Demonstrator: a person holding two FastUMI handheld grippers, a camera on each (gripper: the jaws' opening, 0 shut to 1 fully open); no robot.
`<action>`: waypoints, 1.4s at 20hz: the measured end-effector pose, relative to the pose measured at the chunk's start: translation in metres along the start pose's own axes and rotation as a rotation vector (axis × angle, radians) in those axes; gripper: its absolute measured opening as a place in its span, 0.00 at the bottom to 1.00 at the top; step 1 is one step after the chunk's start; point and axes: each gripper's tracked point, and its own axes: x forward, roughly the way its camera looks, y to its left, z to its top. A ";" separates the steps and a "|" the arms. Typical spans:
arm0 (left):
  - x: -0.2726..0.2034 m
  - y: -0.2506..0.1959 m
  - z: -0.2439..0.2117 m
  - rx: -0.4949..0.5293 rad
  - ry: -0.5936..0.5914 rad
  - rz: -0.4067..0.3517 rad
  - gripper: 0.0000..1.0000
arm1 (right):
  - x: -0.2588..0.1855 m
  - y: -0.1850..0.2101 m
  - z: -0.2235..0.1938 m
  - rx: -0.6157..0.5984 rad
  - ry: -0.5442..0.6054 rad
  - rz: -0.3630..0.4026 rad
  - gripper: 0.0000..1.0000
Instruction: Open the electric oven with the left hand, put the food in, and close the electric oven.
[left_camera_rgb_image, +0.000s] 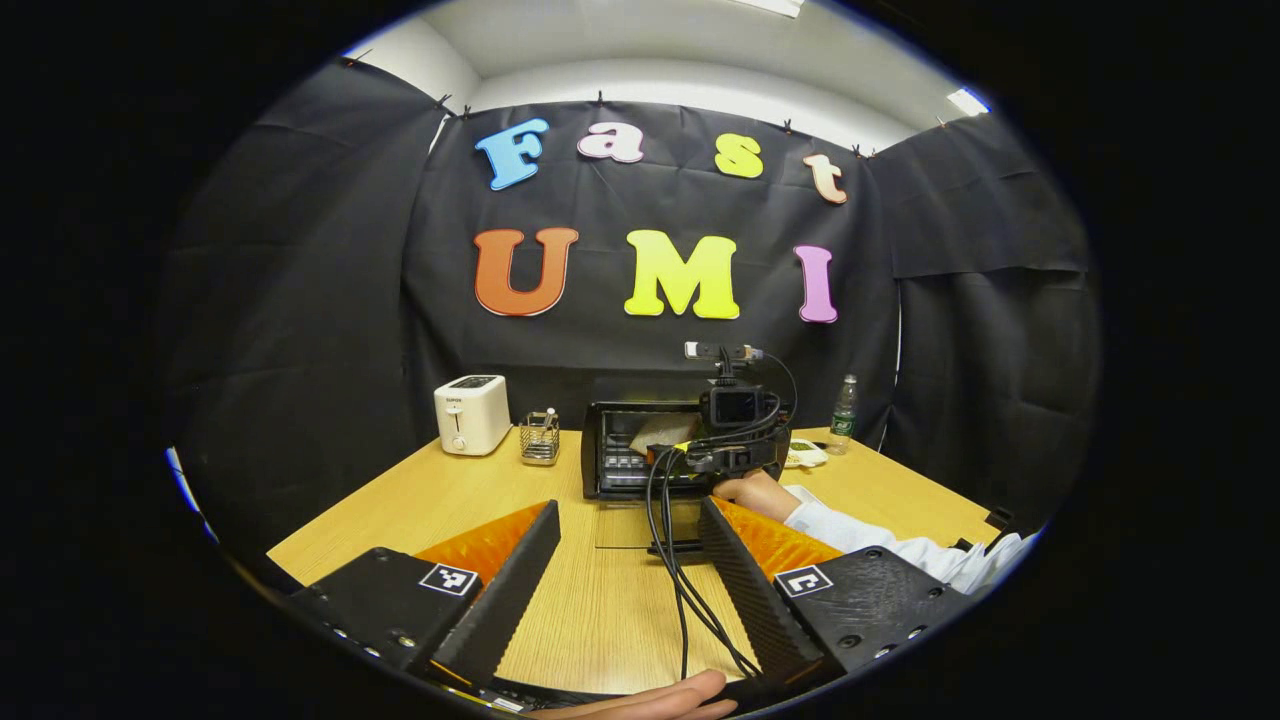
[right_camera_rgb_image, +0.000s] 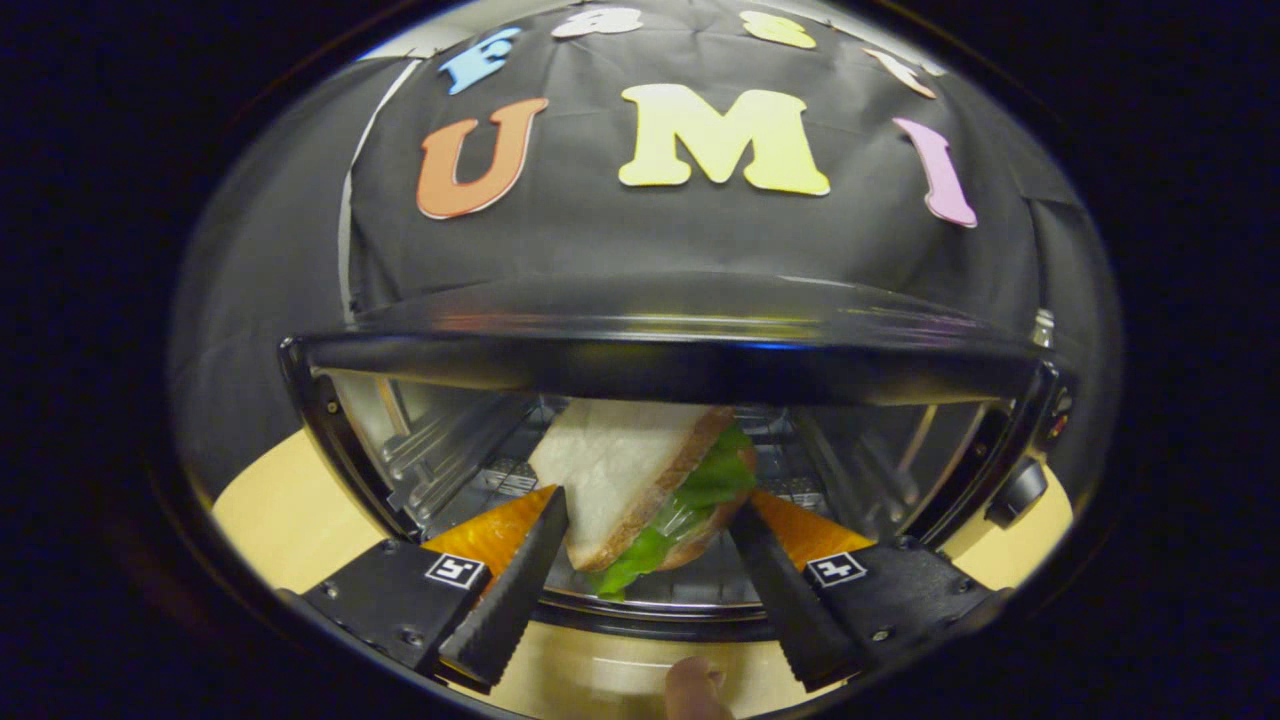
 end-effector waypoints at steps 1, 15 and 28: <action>0.001 0.001 0.000 0.000 -0.001 0.000 0.92 | -0.001 0.000 -0.001 -0.011 0.009 0.002 0.98; 0.008 0.000 -0.009 0.015 0.029 0.026 0.92 | -0.062 -0.022 0.000 -0.004 0.073 -0.010 1.00; 0.045 -0.004 -0.034 -0.039 0.144 0.044 0.92 | -0.268 -0.080 0.095 0.047 -0.303 0.027 1.00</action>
